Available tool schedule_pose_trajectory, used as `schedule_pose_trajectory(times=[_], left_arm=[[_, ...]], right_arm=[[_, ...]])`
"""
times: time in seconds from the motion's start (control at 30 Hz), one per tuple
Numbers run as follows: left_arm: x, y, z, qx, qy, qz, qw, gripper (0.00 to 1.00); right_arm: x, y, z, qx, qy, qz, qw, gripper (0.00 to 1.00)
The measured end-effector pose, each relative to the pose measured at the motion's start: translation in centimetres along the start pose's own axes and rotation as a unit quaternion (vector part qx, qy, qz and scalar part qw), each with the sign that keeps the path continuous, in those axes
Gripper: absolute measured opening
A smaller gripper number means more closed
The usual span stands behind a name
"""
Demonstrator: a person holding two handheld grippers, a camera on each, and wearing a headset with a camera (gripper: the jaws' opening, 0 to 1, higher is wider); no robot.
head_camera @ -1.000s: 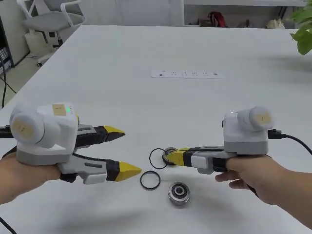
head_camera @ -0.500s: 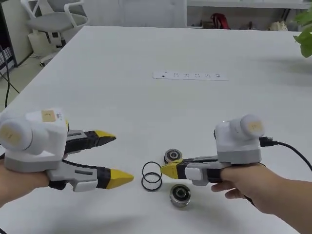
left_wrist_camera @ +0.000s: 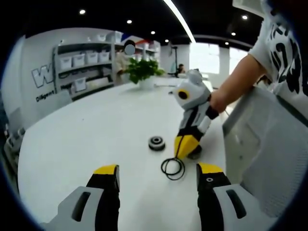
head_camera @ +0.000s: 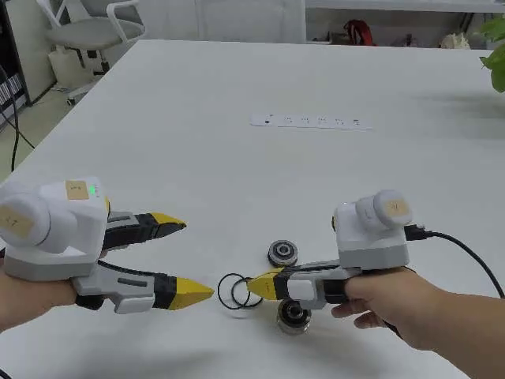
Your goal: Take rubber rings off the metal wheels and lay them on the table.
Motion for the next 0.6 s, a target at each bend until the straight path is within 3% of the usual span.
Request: schedule_pose_trajectory(times=[0.33, 0.6], left_arm=[[0.09, 0.03, 0.19, -0.001, 0.003, 0.001, 1.0, 0.66], [0.04, -0.04, 0.26, -0.004, 0.006, 0.002, 1.0, 0.66]], right_arm=[[-0.4, -0.2, 0.22, 0.038, 0.023, 0.02, 0.9988, 0.0], [-0.34, -0.13, 0.21, 0.076, 0.037, 0.032, 0.9959, 0.11]])
Point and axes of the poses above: the centre of the closed fingertips' face, and the gripper's own axes: x roughly backward along the fingers, y roughly to its left, z roughly out of its underside, the point moved 10 cm from there along x, roughly backward along the fingers, and after that the axes turned 8 degrees about -z, right-handed, at the moved point
